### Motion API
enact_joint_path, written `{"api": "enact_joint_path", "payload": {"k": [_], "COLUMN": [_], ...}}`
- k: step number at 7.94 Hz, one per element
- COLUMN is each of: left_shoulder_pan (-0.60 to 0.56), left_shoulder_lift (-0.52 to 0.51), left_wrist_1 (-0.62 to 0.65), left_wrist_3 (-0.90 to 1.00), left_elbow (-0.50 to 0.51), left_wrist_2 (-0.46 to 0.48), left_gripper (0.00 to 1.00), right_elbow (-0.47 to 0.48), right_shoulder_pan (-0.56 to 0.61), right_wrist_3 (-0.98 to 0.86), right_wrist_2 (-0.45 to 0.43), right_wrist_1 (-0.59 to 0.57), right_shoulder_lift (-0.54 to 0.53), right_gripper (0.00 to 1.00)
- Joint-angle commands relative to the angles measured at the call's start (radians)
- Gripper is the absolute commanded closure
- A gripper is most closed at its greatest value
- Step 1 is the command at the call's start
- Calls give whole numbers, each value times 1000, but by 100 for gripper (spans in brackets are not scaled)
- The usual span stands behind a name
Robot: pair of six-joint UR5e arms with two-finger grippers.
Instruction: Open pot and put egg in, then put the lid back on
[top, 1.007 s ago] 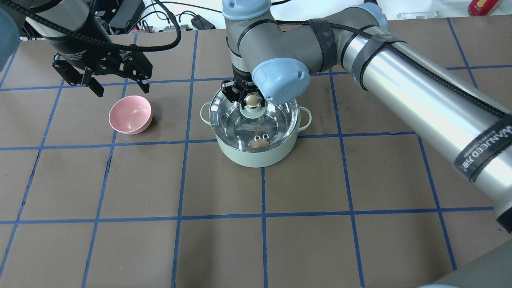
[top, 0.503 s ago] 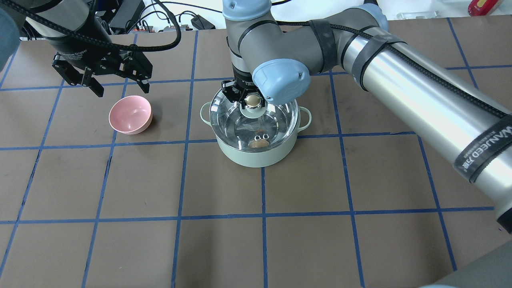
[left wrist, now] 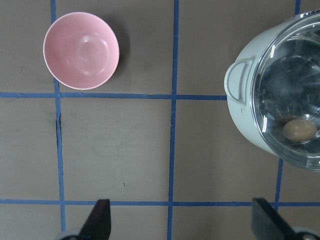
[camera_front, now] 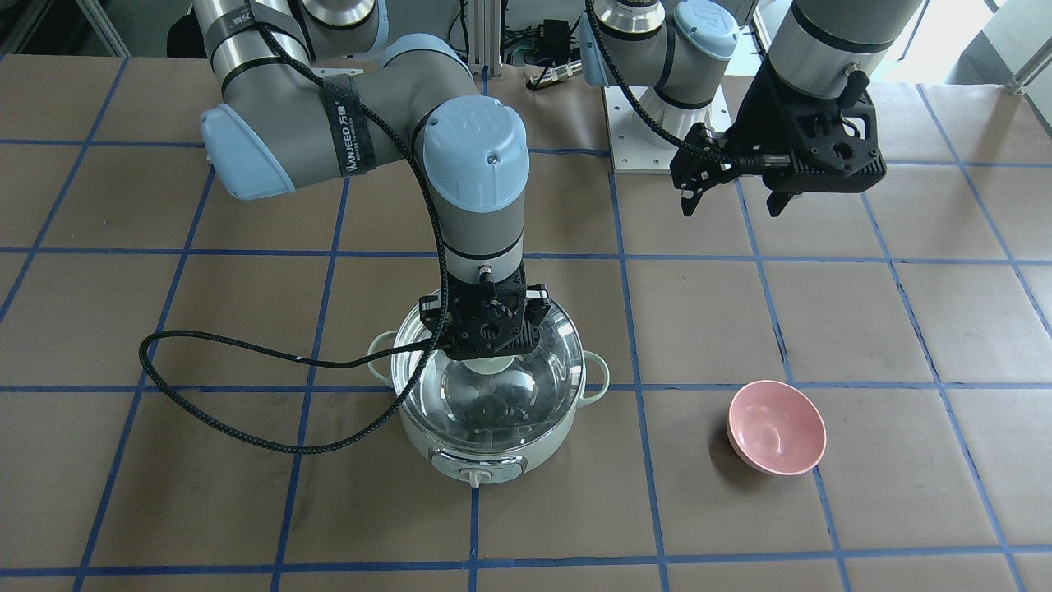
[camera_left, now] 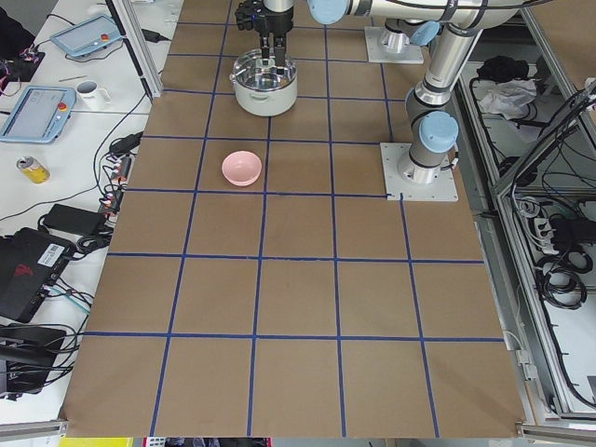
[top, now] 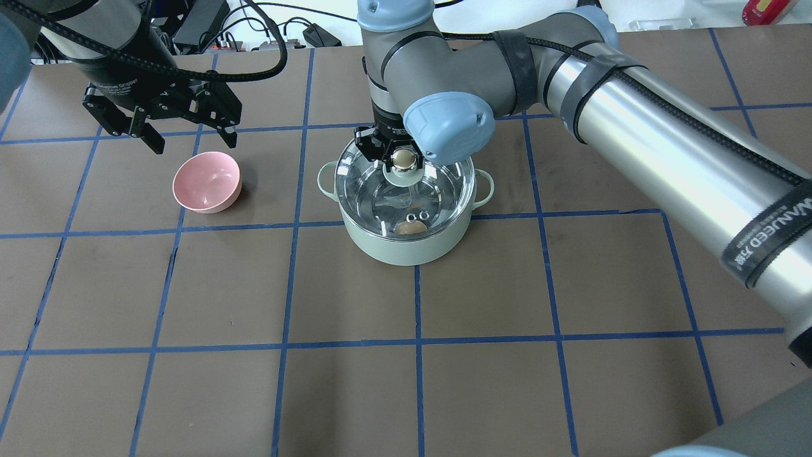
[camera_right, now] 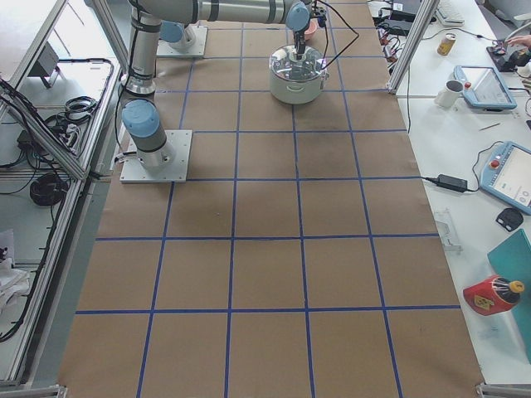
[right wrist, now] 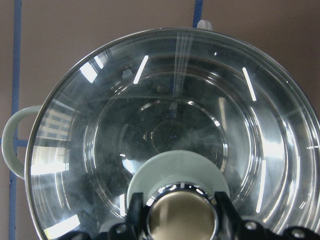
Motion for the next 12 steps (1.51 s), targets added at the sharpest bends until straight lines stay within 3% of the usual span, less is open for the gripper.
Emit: {"api": "enact_joint_path", "payload": {"k": [1, 4, 6, 8, 10, 12], "left_shoulder_pan": [0, 0, 0, 2, 2, 2], "left_shoulder_lift": [0, 0, 0, 0, 0, 0], "left_wrist_1": [0, 2, 2, 2, 2, 2], "left_wrist_3": [0, 0, 0, 0, 0, 0], "left_elbow": [0, 0, 0, 0, 0, 0], "left_wrist_2": [0, -2, -2, -2, -2, -2], "left_gripper": [0, 0, 0, 0, 0, 0], "right_elbow": [1, 27, 27, 27, 27, 27], "right_shoulder_pan": [-2, -2, -2, -2, -11, -130], "right_wrist_3": [-3, -3, 13, 14, 20, 12], "right_wrist_2": [-3, 0, 9, 8, 5, -9], "right_wrist_1": [-10, -42, -41, -33, 61, 174], "right_shoulder_lift": [-1, -1, -10, -39, -126, -221], "right_gripper": [100, 100, 1, 0, 0, 0]}}
